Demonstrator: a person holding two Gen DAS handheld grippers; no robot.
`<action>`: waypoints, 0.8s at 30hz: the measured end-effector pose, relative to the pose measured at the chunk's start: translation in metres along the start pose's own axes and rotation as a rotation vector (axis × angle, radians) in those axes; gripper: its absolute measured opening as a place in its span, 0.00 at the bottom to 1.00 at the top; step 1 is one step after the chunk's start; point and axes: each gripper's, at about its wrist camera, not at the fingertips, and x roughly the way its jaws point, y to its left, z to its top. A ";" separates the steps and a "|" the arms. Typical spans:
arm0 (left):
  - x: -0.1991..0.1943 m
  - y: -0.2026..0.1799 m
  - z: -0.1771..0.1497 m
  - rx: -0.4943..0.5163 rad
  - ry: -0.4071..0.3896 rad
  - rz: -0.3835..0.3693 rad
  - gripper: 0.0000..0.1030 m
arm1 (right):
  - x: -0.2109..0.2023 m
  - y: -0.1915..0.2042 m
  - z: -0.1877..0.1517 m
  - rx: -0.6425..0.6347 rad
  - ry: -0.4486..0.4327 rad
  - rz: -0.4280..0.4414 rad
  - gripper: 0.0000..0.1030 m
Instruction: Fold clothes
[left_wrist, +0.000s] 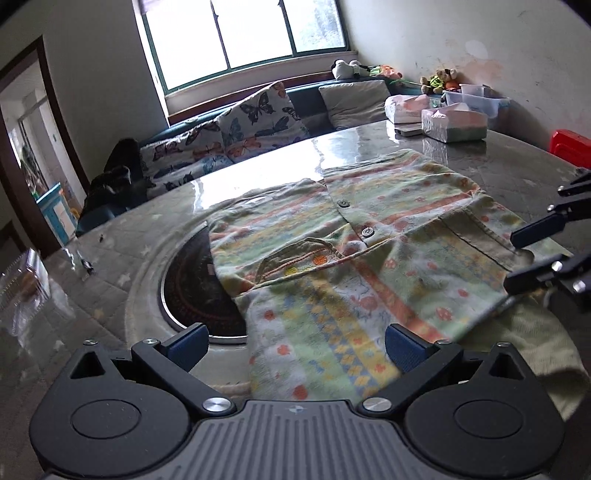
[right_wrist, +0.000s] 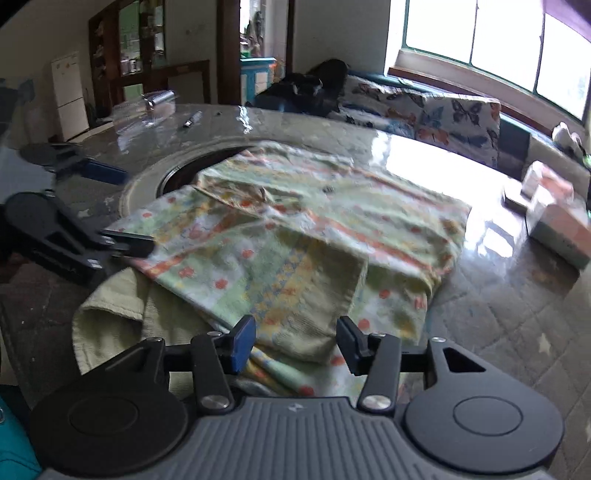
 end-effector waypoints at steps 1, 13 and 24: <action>-0.003 0.001 -0.002 0.009 0.000 -0.001 1.00 | 0.001 0.000 -0.003 0.003 0.001 0.000 0.48; -0.021 0.012 -0.020 0.009 0.015 0.037 1.00 | 0.016 0.028 0.035 -0.088 -0.079 0.067 0.51; -0.016 0.040 -0.035 -0.097 0.057 0.071 1.00 | 0.042 0.037 0.049 -0.084 -0.031 0.129 0.51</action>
